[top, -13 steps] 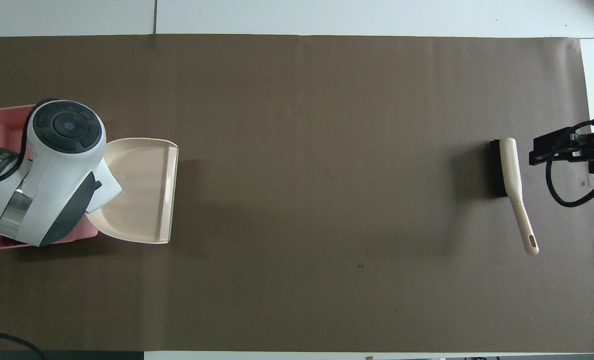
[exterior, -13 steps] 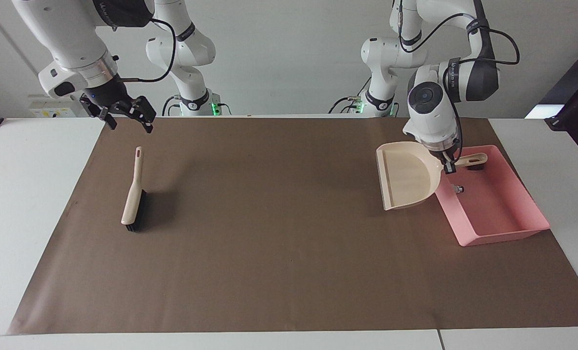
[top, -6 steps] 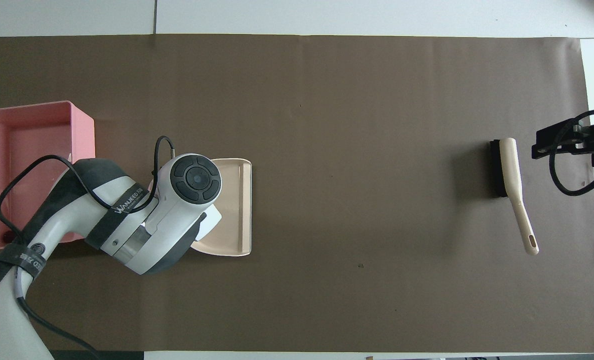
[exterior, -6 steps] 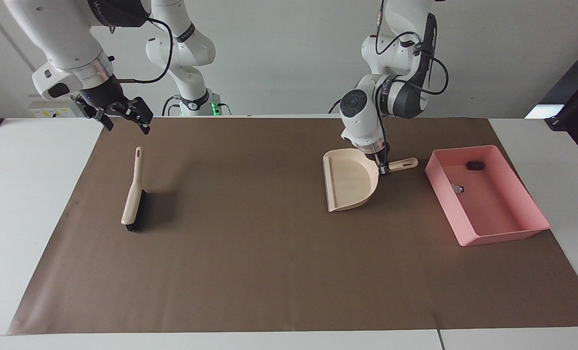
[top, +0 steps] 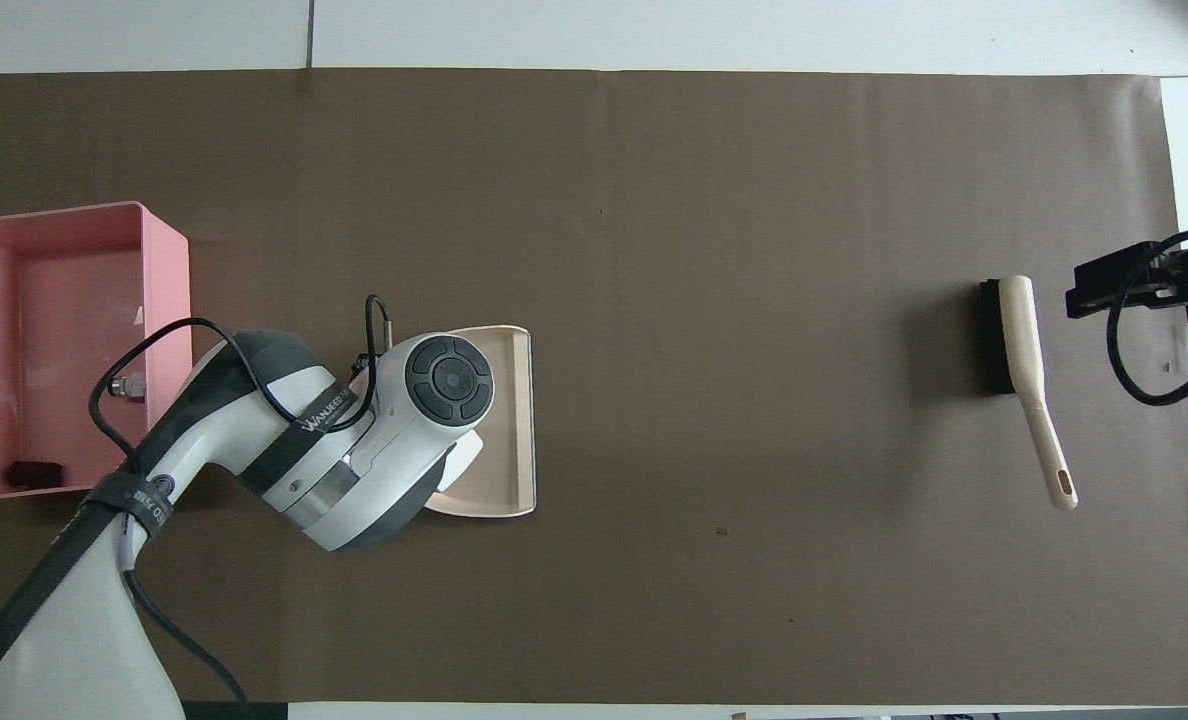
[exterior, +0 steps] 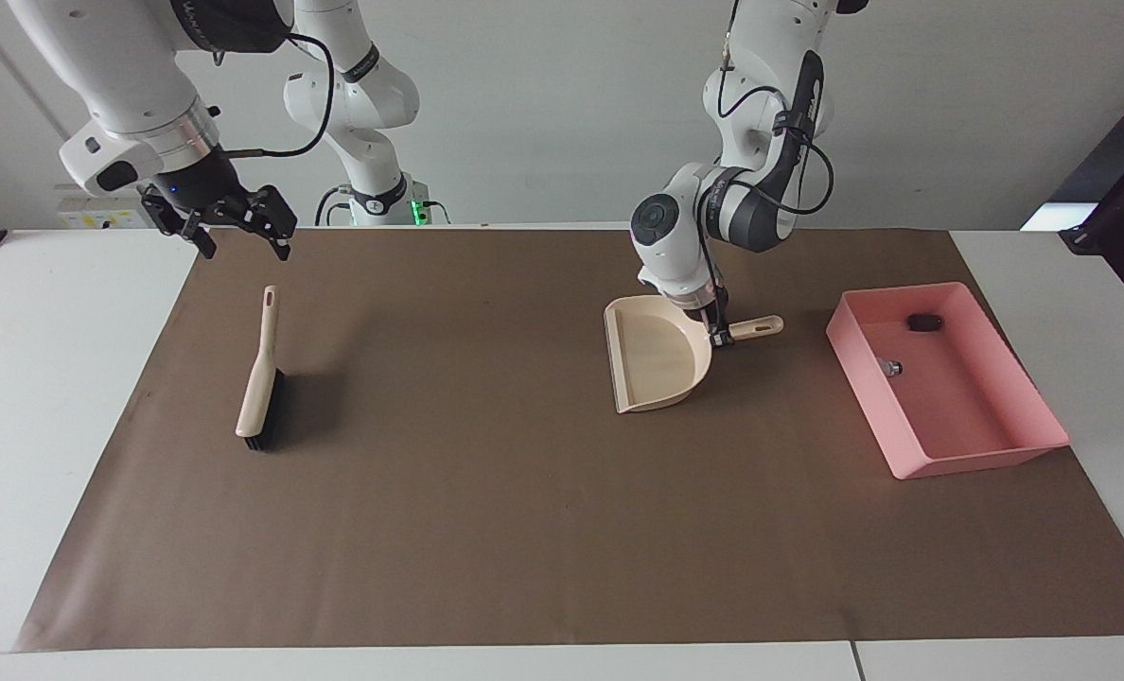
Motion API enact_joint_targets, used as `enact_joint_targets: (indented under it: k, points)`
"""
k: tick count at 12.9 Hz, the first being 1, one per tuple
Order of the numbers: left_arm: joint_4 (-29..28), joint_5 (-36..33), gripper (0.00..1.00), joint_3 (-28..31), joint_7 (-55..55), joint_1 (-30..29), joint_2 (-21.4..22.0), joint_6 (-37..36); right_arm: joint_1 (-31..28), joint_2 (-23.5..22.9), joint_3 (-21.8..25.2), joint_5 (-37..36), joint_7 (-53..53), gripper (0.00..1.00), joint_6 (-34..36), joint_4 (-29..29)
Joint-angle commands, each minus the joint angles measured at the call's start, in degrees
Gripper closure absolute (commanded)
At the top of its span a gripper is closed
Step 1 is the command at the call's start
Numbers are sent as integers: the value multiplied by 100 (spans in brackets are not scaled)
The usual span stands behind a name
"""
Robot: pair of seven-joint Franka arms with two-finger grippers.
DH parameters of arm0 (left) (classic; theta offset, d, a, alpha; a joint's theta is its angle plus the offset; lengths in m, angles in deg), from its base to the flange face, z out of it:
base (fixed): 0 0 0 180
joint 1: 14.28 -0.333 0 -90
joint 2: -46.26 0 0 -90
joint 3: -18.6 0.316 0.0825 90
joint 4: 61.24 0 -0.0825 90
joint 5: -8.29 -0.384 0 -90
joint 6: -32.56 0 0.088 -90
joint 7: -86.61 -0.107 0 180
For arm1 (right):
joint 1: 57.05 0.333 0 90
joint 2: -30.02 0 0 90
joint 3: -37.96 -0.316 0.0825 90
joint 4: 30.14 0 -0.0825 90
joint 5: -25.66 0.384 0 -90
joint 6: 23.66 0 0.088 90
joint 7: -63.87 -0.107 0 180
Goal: Clean e-waste and dump in bin
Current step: 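Lower the dustpan back onto the table with the left gripper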
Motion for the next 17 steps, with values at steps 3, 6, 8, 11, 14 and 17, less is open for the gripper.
enact_joint_targets:
  k: [3,6,8,11,14,17]
  points:
    - [-171,55,98,109,80,99,2,285,-15,-3,-35,-117,101,0,25,-13]
    - [-118,29,96,118,45,91,-16,390,-60,58,-27,-82,101,0,42,120]
    - [-109,20,85,118,63,82,1,382,-68,76,-27,-91,101,0,42,181]
    - [-5,29,49,127,107,3,220,224,-68,76,-27,-82,83,0,7,173]
    - [49,29,15,144,683,-216,624,-128,-68,76,-27,-82,74,0,16,173]
    - [49,81,2,136,2009,-795,950,-251,-59,76,-27,-82,74,0,16,173]
